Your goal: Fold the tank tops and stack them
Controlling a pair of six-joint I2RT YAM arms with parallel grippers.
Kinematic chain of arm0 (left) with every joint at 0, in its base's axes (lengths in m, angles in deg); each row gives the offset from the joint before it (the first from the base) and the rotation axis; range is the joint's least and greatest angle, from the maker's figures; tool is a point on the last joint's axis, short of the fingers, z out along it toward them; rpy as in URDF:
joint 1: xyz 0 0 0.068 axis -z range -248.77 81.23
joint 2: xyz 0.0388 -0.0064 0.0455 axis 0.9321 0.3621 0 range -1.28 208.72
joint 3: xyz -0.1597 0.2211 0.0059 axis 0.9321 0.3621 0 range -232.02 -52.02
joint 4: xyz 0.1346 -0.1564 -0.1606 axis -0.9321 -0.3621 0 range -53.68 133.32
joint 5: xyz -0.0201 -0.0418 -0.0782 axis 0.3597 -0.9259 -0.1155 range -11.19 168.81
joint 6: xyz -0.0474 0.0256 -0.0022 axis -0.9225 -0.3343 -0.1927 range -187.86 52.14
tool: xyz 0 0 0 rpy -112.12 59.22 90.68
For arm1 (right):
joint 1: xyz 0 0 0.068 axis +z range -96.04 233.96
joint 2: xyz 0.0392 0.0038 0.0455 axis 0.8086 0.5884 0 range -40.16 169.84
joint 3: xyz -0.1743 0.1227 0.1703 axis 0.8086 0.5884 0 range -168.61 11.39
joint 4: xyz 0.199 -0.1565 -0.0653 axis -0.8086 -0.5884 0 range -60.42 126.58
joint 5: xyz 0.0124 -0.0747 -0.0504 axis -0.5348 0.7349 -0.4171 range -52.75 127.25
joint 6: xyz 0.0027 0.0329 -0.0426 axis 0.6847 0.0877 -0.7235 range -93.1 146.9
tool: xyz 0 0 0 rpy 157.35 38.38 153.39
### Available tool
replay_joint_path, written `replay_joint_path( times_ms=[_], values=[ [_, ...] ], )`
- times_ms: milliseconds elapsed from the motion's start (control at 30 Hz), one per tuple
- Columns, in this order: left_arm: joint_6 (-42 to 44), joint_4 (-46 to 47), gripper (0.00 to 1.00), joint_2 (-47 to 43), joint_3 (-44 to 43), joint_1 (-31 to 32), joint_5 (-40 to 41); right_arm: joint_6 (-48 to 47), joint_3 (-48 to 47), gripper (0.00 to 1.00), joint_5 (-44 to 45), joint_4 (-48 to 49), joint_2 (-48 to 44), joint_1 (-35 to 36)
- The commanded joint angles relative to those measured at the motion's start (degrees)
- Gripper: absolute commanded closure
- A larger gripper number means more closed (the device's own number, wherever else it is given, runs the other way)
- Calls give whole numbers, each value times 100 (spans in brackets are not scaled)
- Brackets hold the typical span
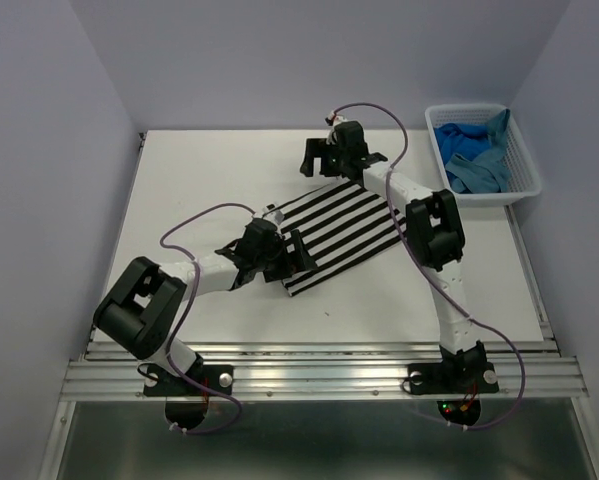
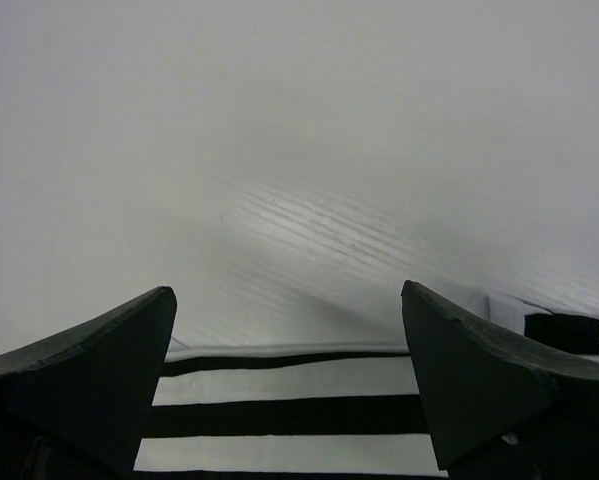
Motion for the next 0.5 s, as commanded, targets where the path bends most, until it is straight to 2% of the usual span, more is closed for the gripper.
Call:
replay_joint_path(
  times_ms=[0,100,233,400,467],
  values=[
    [318,-963,1,-165,-57,26,355,-389,333,0,672,-125,-921,60],
    [406,-1358,1,-429,-251,70,627,-338,1130,0,1130,-186,-1730,60],
    [328,-2184,1,-832,-436,368,1512,74,2389,0,1358,-265,-3028,-264],
    [-15,-2792,1,-1360,-244,650,2174,42,4206,0,1744,-257,-4224,-318],
    [-182,-2793,1,-1571,-94,659,2183,67,4561,0,1903,-300,-4552,-371]
  ],
)
